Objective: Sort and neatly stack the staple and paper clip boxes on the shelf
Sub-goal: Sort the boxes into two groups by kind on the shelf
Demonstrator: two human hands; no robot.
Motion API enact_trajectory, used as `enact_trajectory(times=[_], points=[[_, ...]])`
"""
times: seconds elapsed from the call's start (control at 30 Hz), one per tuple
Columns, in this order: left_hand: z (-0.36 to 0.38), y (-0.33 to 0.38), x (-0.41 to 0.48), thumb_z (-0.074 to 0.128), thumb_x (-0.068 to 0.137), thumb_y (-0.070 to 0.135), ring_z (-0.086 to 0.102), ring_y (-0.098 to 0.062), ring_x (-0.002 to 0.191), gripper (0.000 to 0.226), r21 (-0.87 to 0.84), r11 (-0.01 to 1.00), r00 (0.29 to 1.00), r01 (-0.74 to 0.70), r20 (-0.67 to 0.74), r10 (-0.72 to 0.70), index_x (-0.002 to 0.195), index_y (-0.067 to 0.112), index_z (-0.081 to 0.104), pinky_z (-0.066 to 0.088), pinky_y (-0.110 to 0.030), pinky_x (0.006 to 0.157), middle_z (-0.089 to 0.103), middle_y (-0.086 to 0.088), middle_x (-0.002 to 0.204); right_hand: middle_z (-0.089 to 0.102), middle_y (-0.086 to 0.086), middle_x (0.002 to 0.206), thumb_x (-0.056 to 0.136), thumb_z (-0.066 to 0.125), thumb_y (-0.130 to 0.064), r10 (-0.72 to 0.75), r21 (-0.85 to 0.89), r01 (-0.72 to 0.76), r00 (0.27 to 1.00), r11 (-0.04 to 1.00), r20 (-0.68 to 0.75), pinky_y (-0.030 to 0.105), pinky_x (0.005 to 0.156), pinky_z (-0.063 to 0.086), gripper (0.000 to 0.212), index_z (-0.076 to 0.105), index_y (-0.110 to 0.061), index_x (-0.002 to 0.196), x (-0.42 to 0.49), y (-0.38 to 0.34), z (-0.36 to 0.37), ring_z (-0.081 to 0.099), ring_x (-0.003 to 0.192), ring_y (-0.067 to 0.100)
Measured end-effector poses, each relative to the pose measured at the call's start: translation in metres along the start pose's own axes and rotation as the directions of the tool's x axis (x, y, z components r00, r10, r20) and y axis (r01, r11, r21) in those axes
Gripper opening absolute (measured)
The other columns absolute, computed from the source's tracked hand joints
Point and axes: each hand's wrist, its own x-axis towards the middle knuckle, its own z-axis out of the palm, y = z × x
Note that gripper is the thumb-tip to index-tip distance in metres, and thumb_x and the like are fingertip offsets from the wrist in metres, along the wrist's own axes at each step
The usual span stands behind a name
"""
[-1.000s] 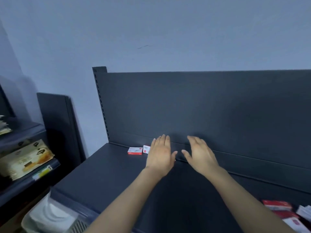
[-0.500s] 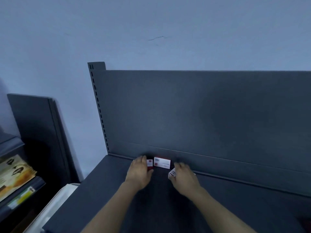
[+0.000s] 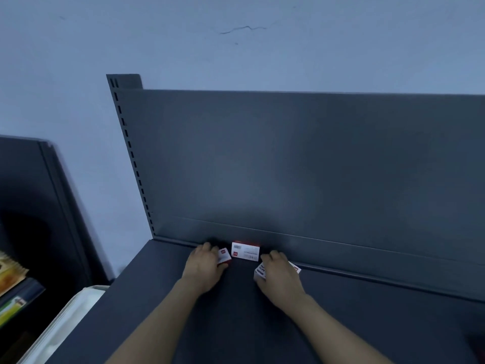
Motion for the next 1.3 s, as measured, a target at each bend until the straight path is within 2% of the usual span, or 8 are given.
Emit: enact_trajectory(times=[0.2, 0.33, 0.57, 0.67, 0.77, 1.07, 1.23, 1.3], points=[[0.0, -0.004, -0.013, 0.052, 0.092, 0.034, 0.047, -0.024, 0.117, 0.037, -0.174, 0.979, 0.994, 0.107, 0.029, -0.104, 0.116, 0.007, 0.053, 0.042, -0.031, 0.092, 0.048, -0.009, 0.125, 0.049, 0.008, 0.126, 0.093, 0.05, -0.029, 0.006, 0.012, -0.006, 1.0, 1.0, 0.025, 0.03, 0.095, 0.037, 0.035, 0.05, -0.009, 0.122, -0.008, -0.003, 0.0, 0.043, 0.12, 0.022], [-0.01, 0.002, -0.023, 0.056, 0.09, 0.033, 0.055, -0.029, 0.103, 0.032, -0.271, 0.948, 0.977, 0.166, -0.087, -0.196, 0.1, 0.003, 0.059, 0.043, -0.033, 0.082, 0.058, -0.014, 0.112, 0.048, 0.01, 0.128, 0.094, 0.05, -0.025, 0.018, 0.04, -0.02, 0.999, 0.999, 0.044, 0.031, 0.09, 0.041, 0.033, 0.052, -0.006, 0.12, -0.022, 0.0, -0.014, 0.045, 0.119, 0.025], [-0.061, 0.085, -0.031, 0.058, 0.089, 0.03, 0.056, -0.036, 0.082, 0.029, -0.331, 0.942, 0.946, -0.055, -0.318, -0.056, 0.071, 0.009, 0.049, 0.033, -0.031, 0.062, 0.059, -0.018, 0.082, 0.052, 0.017, 0.119, 0.09, 0.057, -0.016, 0.09, 0.088, -0.085, 0.994, 0.993, -0.061, 0.037, 0.086, 0.045, 0.026, 0.057, 0.0, 0.111, -0.054, 0.045, -0.097, 0.051, 0.112, 0.035], [-0.077, 0.152, -0.038, 0.06, 0.088, 0.028, 0.054, -0.034, 0.079, 0.023, -0.361, 0.918, 0.931, -0.163, -0.363, 0.022, 0.079, 0.006, 0.058, 0.032, -0.031, 0.063, 0.058, -0.016, 0.082, 0.051, 0.016, 0.106, 0.089, 0.058, -0.02, 0.145, 0.118, -0.135, 0.986, 0.984, -0.086, 0.035, 0.079, 0.042, 0.017, 0.056, -0.004, 0.092, -0.08, 0.089, -0.142, 0.052, 0.104, 0.034], [-0.079, 0.234, -0.052, 0.06, 0.088, 0.029, 0.055, -0.032, 0.083, 0.021, -0.365, 0.89, 0.911, -0.272, -0.395, 0.117, 0.089, 0.008, 0.063, 0.034, -0.031, 0.066, 0.06, -0.016, 0.087, 0.04, 0.008, 0.092, 0.089, 0.057, -0.02, 0.215, 0.101, -0.203, 0.968, 0.974, -0.131, 0.03, 0.069, 0.033, 0.04, 0.029, -0.014, 0.06, -0.116, 0.146, -0.178, 0.042, 0.084, 0.028], [-0.055, 0.431, -0.108, 0.058, 0.089, 0.029, 0.054, -0.028, 0.092, 0.024, -0.399, 0.832, 0.909, -0.385, -0.319, 0.268, 0.101, 0.008, 0.062, 0.035, -0.03, 0.071, 0.055, -0.011, 0.095, 0.047, 0.013, 0.094, 0.088, 0.06, -0.024, 0.344, 0.032, -0.344, 0.922, 0.938, -0.176, 0.028, 0.069, 0.033, 0.047, 0.023, -0.018, 0.059, -0.233, 0.315, -0.235, 0.047, 0.085, 0.03], [-0.043, 0.492, -0.12, 0.06, 0.088, 0.03, 0.056, -0.026, 0.093, 0.025, -0.406, 0.836, 0.928, -0.37, -0.199, 0.314, 0.103, 0.01, 0.062, 0.036, -0.028, 0.071, 0.06, -0.01, 0.101, 0.057, 0.018, 0.11, 0.087, 0.061, -0.024, 0.409, 0.013, -0.414, 0.893, 0.91, -0.188, 0.033, 0.076, 0.041, 0.02, 0.052, -0.006, 0.086, -0.274, 0.383, -0.246, 0.055, 0.103, 0.035], [-0.037, 0.504, -0.121, 0.06, 0.087, 0.032, 0.056, -0.026, 0.089, 0.021, -0.387, 0.852, 0.936, -0.353, -0.146, 0.322, 0.096, 0.012, 0.062, 0.035, -0.028, 0.067, 0.06, -0.009, 0.095, 0.053, 0.016, 0.1, 0.086, 0.061, -0.022, 0.451, 0.022, -0.456, 0.871, 0.89, -0.196, 0.031, 0.072, 0.037, 0.029, 0.04, -0.009, 0.071, -0.283, 0.406, -0.246, 0.054, 0.099, 0.034]])
